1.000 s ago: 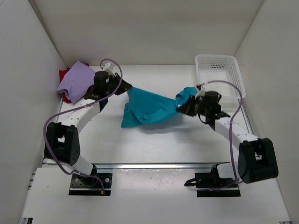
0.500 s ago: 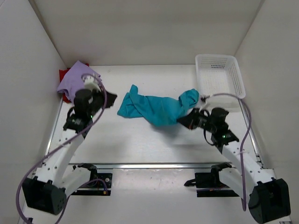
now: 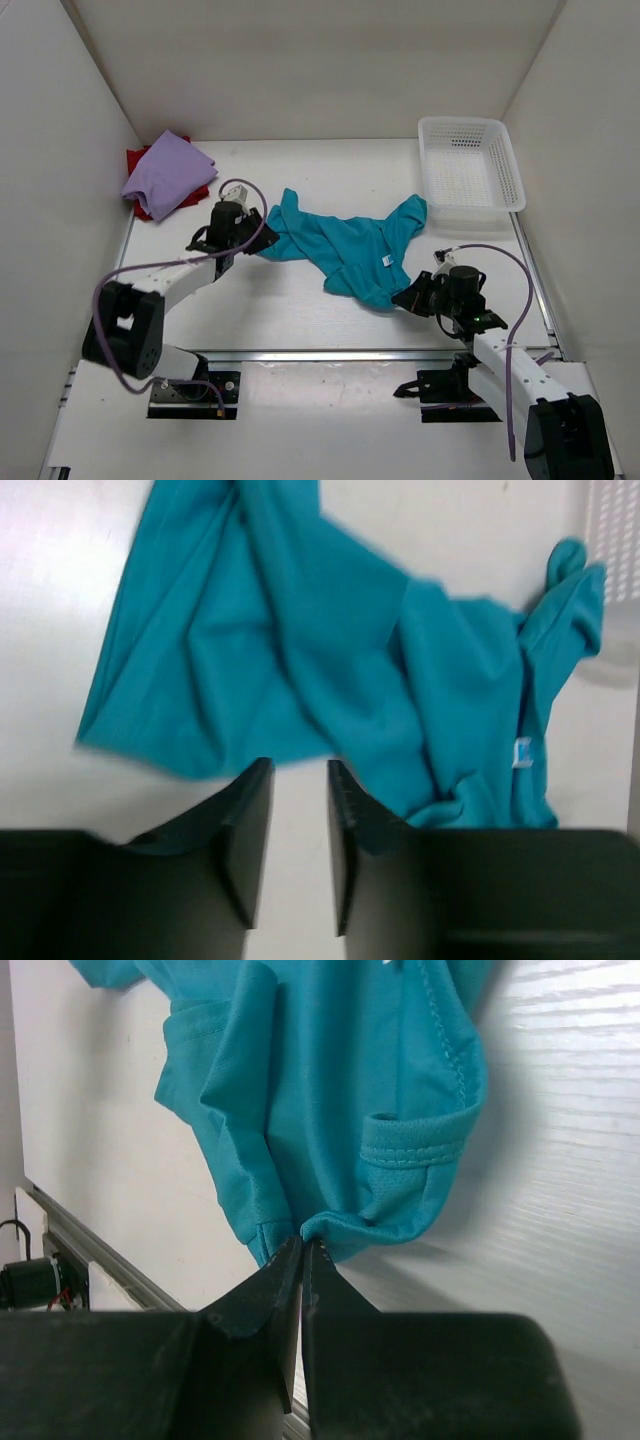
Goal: Fold and stack the t-shirts
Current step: Flatten out the tshirt
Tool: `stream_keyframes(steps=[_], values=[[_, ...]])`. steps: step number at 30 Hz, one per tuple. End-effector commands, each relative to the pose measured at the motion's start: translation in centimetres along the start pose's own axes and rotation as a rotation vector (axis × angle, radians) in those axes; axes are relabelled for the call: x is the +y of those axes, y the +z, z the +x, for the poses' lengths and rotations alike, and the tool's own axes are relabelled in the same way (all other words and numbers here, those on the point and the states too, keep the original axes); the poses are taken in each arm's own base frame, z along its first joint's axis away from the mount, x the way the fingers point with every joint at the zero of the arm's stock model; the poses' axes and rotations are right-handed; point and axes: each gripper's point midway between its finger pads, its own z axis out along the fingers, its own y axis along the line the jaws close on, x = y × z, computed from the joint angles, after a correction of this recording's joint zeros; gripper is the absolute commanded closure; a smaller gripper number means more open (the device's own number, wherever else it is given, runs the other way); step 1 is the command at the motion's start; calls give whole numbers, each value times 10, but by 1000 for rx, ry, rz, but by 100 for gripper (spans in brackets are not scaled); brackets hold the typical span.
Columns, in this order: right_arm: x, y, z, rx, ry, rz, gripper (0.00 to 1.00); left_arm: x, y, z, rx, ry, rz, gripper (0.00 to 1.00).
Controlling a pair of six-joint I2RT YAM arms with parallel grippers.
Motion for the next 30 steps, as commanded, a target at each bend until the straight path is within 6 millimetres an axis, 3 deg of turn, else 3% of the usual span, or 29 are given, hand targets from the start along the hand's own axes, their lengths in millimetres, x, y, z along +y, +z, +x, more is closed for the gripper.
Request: stream_keyframes(steps=[1, 4, 6, 8, 10, 12, 14, 16, 18, 19, 20, 21, 22, 25, 30], values=[[9, 5, -10, -42, -47, -45, 100, -37, 30, -57, -124, -35, 104, 57], [8, 6, -9, -44, -62, -47, 100, -40, 64, -66, -82, -45, 101, 49], [9, 7, -7, -37, -71, -52, 100, -49, 80, -69, -57, -49, 122, 35], [10, 7, -8, -39, -85, -63, 100, -53, 99, -71, -45, -54, 119, 36], [10, 8, -6, -32, -90, -62, 100, -55, 112, -66, -11, -42, 127, 44], [7, 9, -6, -27, -88, -58, 100, -51, 122, -59, 28, -28, 97, 66], [10, 7, -9, -35, -83, -74, 100, -43, 123, -51, 62, -16, 68, 69], [10, 7, -10, -42, -89, -79, 100, -35, 116, -51, 44, -12, 41, 69], [11, 7, -11, -43, -90, -83, 100, -25, 104, -58, 5, 0, 12, 93], [15, 8, -9, -39, -101, -98, 100, -28, 96, -65, -10, 15, 6, 98], [17, 9, -11, -39, -99, -104, 100, -24, 93, -70, -30, 30, -19, 95], [18, 10, -9, -35, -105, -107, 100, -25, 87, -80, -51, 34, -29, 85], [21, 10, -10, -38, -110, -113, 100, -19, 84, -78, -48, 48, -65, 71], [22, 11, -6, -28, -106, -122, 100, -6, 78, -87, -70, 54, -101, 50], [27, 11, -6, -27, -119, -138, 100, 0, 105, -64, 34, 58, -111, 46]])
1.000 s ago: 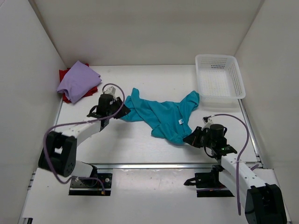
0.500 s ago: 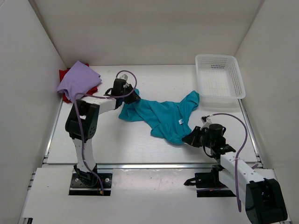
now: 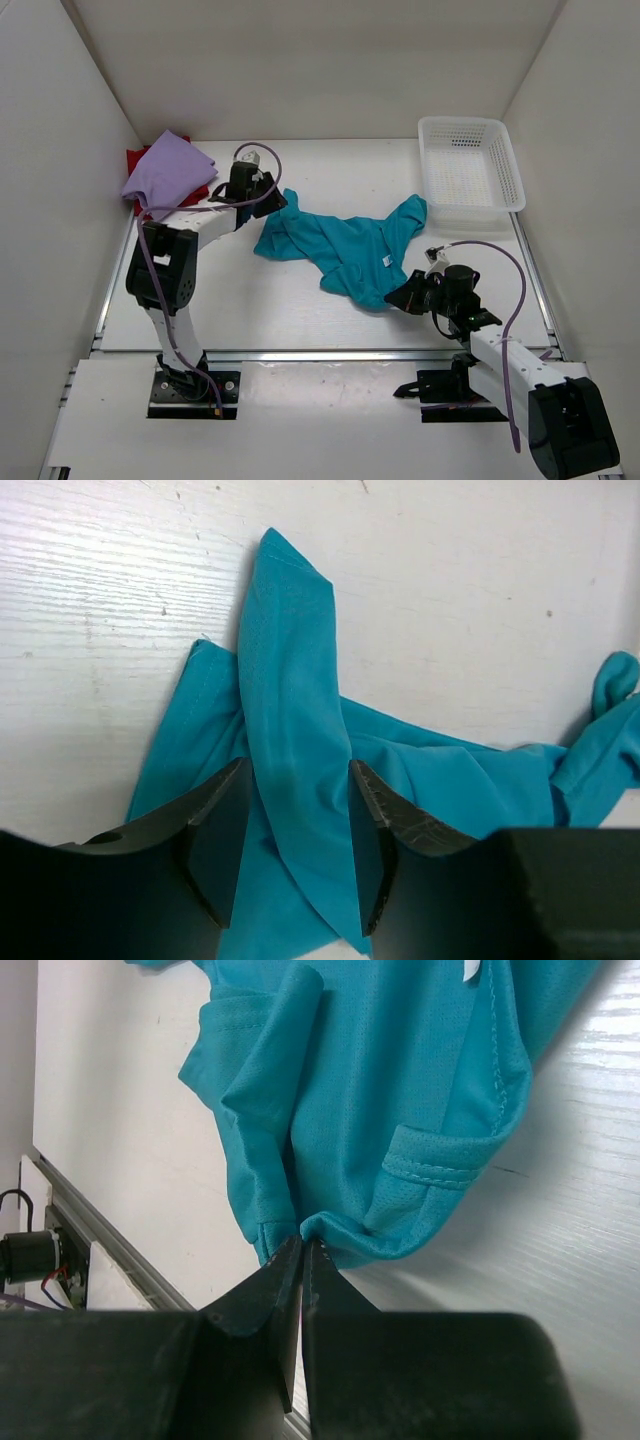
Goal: Fold and stack the t-shirts
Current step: Flatten out the tshirt
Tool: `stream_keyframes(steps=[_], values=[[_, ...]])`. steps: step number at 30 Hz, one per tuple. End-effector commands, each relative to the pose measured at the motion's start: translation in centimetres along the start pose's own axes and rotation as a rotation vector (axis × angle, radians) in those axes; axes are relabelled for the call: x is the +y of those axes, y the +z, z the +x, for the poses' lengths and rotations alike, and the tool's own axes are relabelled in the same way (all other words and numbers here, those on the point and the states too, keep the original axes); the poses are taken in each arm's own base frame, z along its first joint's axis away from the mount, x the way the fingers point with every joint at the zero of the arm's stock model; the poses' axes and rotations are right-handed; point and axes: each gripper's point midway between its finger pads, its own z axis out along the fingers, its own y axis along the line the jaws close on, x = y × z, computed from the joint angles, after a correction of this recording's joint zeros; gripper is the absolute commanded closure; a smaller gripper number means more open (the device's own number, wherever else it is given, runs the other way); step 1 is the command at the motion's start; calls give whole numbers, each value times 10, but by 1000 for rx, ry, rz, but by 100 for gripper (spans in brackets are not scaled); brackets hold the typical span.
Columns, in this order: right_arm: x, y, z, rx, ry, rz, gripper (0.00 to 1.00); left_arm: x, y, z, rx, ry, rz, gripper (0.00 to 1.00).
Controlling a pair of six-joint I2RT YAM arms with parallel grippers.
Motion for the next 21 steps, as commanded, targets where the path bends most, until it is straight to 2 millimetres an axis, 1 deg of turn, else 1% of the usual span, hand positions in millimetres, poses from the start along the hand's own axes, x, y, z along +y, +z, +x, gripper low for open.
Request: stream_keyframes(steps=[1, 2, 3, 4, 5, 6, 7, 8, 9, 11, 12, 13, 14, 15, 16, 17, 18, 19, 20, 21], values=[[11, 1, -11, -41, -44, -43, 100, 0, 13, 14, 57, 21, -13, 46], [9, 0, -10, -41, -33, -40, 100, 4, 18, 17, 70, 12, -19, 48], [12, -1, -14, -49, -46, -46, 100, 1, 20, 22, 89, 11, -7, 48], [11, -1, -14, -51, -47, -47, 100, -2, 23, 24, 90, 15, -7, 50], [9, -1, -14, -56, -43, -41, 100, -3, 23, 25, 97, 17, -2, 55], [10, -2, -13, -53, -41, -44, 100, -2, 23, 24, 91, 20, -13, 61], [9, -3, -15, -62, -40, -43, 100, 0, 25, 27, 99, 26, -21, 65], [8, -3, -15, -65, -43, -41, 100, -4, 24, 26, 94, 21, -10, 70], [9, -3, -14, -61, -43, -47, 100, -3, 24, 27, 97, 17, -7, 81], [9, -4, -15, -68, -41, -48, 100, -8, 19, 18, 74, 0, 3, 93], [8, -5, -15, -69, -46, -49, 100, -9, 17, 19, 79, 2, 11, 100], [8, -5, -16, -73, -43, -42, 100, -14, 10, 11, 58, -5, 20, 100], [4, -5, -16, -76, -47, -26, 100, -18, -1, 3, 48, -1, 29, 100], [5, -5, -17, -79, -55, -25, 100, -22, -8, 5, 71, 24, 25, 100], [0, -6, -14, -74, -41, -10, 100, -27, -22, -9, 36, 62, 26, 100], [0, -6, -17, -83, -53, -2, 100, -31, -42, -16, 28, 96, 16, 100], [-3, -7, -19, -96, -53, 17, 100, -24, -52, -9, 68, 105, -13, 100], [-4, -7, -21, -103, -57, 26, 100, -30, -72, -19, 47, 140, -4, 100], [-6, -8, -21, -105, -52, 41, 100, -27, -94, -21, 59, 151, -33, 100], [-7, -8, -22, -112, -52, 48, 100, -27, -116, -15, 83, 187, -44, 100]])
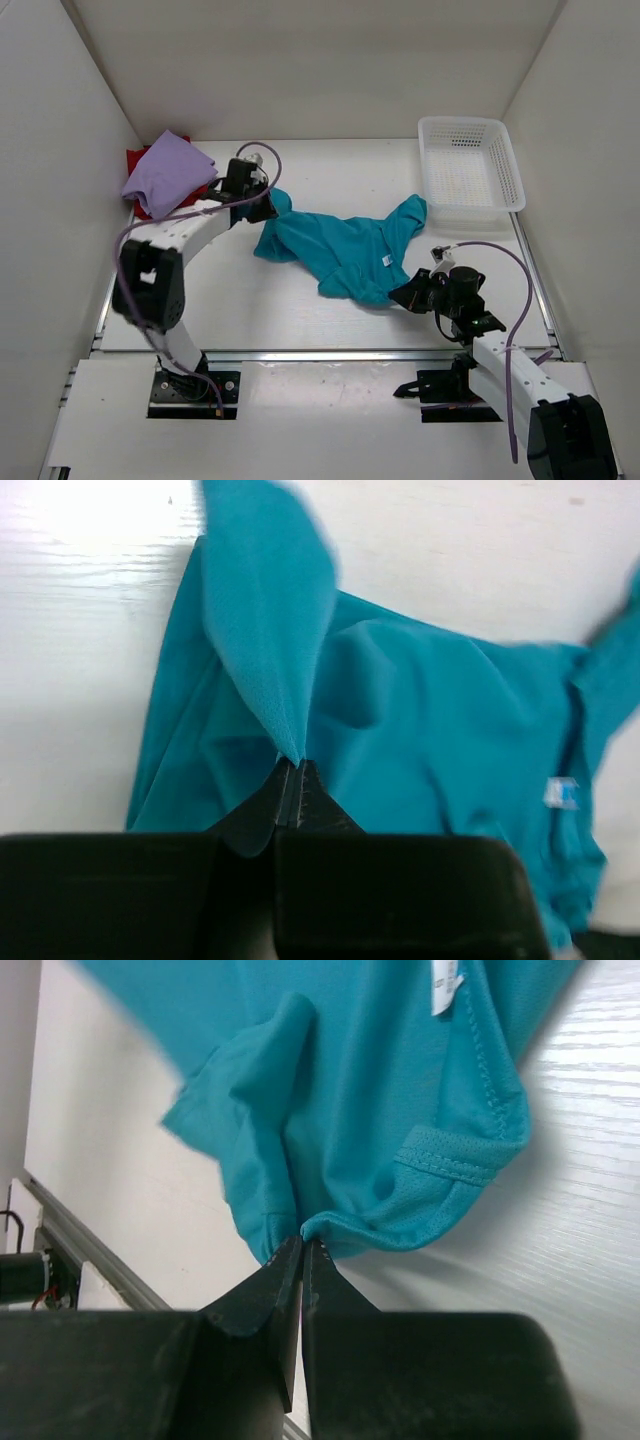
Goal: Fold and stack the t-shirts
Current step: Flatten out the tshirt
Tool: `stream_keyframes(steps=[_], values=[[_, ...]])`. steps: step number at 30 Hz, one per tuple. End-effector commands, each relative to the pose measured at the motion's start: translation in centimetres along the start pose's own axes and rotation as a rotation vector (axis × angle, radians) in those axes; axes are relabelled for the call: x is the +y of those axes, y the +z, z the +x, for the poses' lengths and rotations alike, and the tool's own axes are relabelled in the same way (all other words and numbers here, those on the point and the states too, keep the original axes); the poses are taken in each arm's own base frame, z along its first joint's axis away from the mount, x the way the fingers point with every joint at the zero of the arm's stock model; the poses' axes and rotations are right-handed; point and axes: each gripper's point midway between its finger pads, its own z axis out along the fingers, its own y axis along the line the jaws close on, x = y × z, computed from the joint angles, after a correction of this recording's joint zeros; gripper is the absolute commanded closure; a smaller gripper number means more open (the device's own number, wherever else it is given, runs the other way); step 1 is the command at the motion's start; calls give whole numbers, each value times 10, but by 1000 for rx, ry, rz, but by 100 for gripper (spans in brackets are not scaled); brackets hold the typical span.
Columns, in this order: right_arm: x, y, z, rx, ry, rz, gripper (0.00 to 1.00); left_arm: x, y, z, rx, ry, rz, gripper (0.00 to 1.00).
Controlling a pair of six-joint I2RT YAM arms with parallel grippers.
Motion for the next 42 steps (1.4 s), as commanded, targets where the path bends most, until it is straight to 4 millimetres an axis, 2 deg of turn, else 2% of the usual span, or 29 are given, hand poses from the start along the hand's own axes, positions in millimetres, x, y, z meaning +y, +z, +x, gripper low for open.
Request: stream_keyframes(steps=[1, 3, 4, 5, 6, 7, 8, 9, 10, 11, 13, 15, 17, 18, 19, 21, 23, 24, 26, 27, 28, 30, 31, 33, 37, 39, 40, 41, 42], values=[[-7, -1, -13, -61, -40, 45, 100, -15, -95, -25, -65, 140, -8, 100], [-7, 0, -13, -62, -64, 77, 100, -3, -134, -11, -27, 179, -74, 100], [-4, 1, -9, -52, -59, 64, 100, 6, -143, 2, 22, 193, -97, 100], [-2, 1, -11, -58, -68, 58, 100, 7, -157, 5, 17, 204, -96, 100], [1, 1, -6, -51, -64, 43, 100, 15, -166, 17, 42, 200, -110, 97], [2, 2, -3, -38, -58, 42, 100, 27, -166, 40, 113, 202, -139, 85], [4, 1, -1, -36, -63, 36, 100, 35, -171, 51, 146, 212, -154, 72], [2, 1, -2, -37, -58, 48, 100, 43, -172, 67, 177, 224, -164, 68], [2, 0, 2, -25, -59, 47, 100, 58, -173, 78, 197, 220, -212, 55], [2, 0, 2, -23, -57, 52, 100, 63, -174, 81, 197, 228, -223, 44], [-3, -2, 5, -21, -52, 68, 100, 80, -176, 82, 176, 202, -256, 33], [-6, -3, 3, -23, -50, 81, 100, 76, -180, 71, 115, 177, -222, 29], [-10, -4, -2, -31, -49, 110, 99, 69, -173, 60, 77, 164, -194, 26], [-7, -4, -7, -47, -53, 102, 100, 64, -168, 62, 80, 179, -193, 24], [-6, -4, -13, -61, -55, 101, 100, 61, -159, 63, 89, 191, -187, 25], [-2, -3, -14, -56, -40, 86, 100, 68, -146, 67, 107, 185, -200, 26], [2, -1, -16, -53, -55, 63, 100, 84, -135, 65, 46, 139, -216, 28], [5, -1, -16, -53, -68, 53, 100, 95, -128, 66, 26, 91, -211, 34], [5, -1, -17, -56, -76, 54, 100, 117, -126, 60, -55, -13, -228, 49], [7, -1, -19, -62, -86, 52, 100, 117, -123, 50, -125, -73, -197, 49], [7, -1, -16, -48, -88, 51, 100, 131, -122, 58, -130, -142, -181, 51], [3, -1, -9, -27, -82, 61, 100, 154, -115, 57, -219, -281, -192, 57], [5, -1, -10, -31, -86, 56, 100, 152, -112, 51, -255, -291, -175, 52], [3, -1, -10, -33, -86, 66, 100, 148, -98, 54, -227, -305, -160, 45], [-5, -5, -12, -42, -45, 102, 100, 133, -72, 49, -172, -293, -95, 35], [-14, -8, -11, -51, -13, 136, 100, 134, -59, 55, -130, -314, -82, 36], [-19, -13, -15, -75, 1, 160, 100, 135, -57, 51, -140, -320, -85, 39], [-19, -14, -16, -83, 0, 162, 100, 128, -49, 63, -96, -303, -76, 47], [-23, -18, -21, -108, 12, 183, 100, 130, -44, 63, -90, -305, -84, 50]])
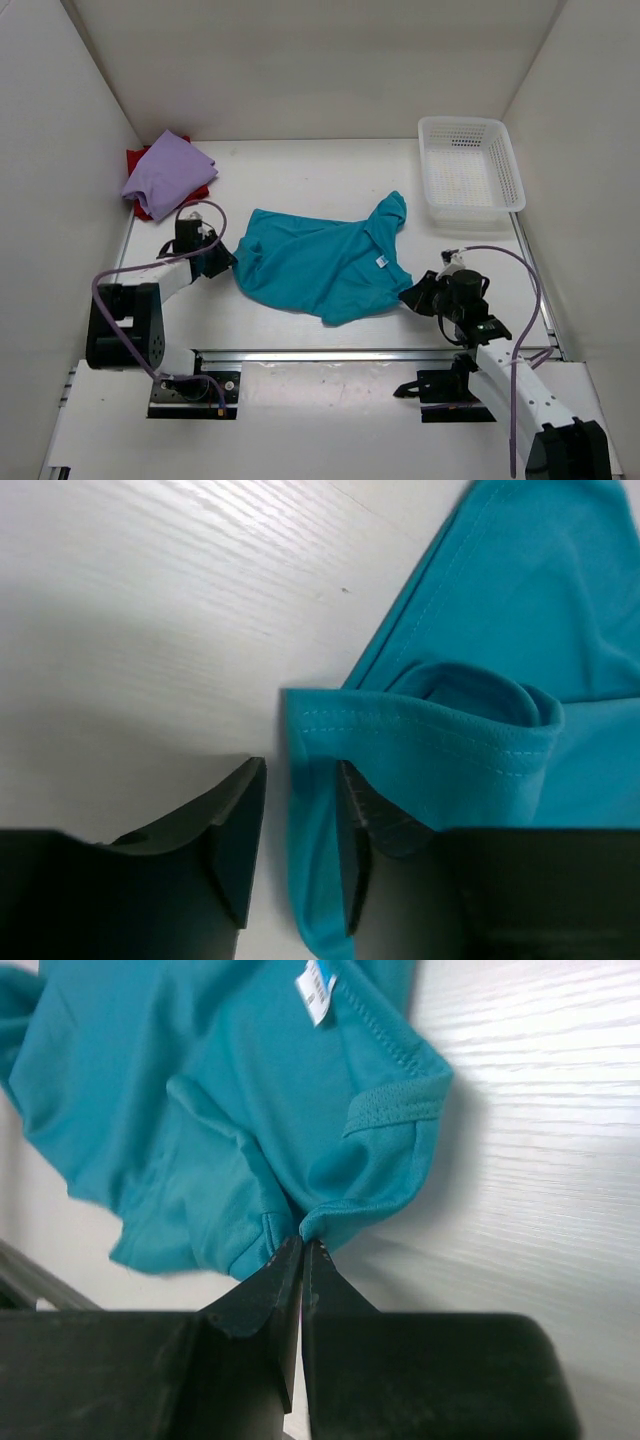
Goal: Fold and stack the t-shirts
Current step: Flatten out the tshirt
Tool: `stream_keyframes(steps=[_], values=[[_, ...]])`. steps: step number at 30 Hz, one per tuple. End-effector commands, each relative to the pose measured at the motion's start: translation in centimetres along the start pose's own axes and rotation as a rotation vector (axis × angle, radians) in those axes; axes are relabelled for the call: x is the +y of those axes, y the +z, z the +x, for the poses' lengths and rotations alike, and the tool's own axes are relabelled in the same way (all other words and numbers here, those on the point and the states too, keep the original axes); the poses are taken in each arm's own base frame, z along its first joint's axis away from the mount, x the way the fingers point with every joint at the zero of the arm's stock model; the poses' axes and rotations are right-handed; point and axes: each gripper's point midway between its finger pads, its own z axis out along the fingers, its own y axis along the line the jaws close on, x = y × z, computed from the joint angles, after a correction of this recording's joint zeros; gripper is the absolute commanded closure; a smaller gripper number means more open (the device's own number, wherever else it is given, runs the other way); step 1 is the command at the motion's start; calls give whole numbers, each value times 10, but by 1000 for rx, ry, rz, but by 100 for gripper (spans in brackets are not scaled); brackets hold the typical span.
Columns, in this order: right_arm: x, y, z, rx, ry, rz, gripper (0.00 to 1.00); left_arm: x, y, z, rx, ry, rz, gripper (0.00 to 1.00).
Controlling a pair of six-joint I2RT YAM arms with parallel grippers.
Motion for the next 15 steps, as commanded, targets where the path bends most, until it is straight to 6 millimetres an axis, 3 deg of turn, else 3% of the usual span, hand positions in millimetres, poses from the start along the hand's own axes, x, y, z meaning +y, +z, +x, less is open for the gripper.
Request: stream_keyframes(steps=[1, 2, 3, 5, 6, 7, 8, 9, 12, 14, 15], values=[[-4, -8, -23, -90, 12, 40, 100, -35, 7, -12, -28, 26, 109, 58], [-3, -8, -24, -93, 16, 39, 99, -34, 11, -9, -20, 27, 105, 71], [-4, -8, -21, -80, 22, 43, 99, -36, 13, -7, -11, 28, 109, 77], [1, -8, -25, -78, 28, 19, 85, -39, 12, -8, -15, 14, 125, 99], [2, -8, -23, -61, 28, 17, 80, -44, 7, -11, -24, 22, 144, 100], [3, -11, -30, -64, 14, 36, 65, -48, 0, -15, -40, 22, 160, 100], [4, -16, -29, -55, -16, 57, 63, -47, -4, -14, -36, 30, 160, 100], [10, -20, -47, -110, -36, 77, 63, -49, -12, -22, -76, 43, 165, 100], [45, -27, -62, -156, -111, -12, 75, -45, -26, -15, -79, 33, 191, 100], [74, -18, -61, -103, -201, -78, 88, -40, -28, 3, -44, 40, 185, 100], [82, -12, -51, -55, -254, -110, 94, -40, -30, 7, -46, 44, 194, 100]])
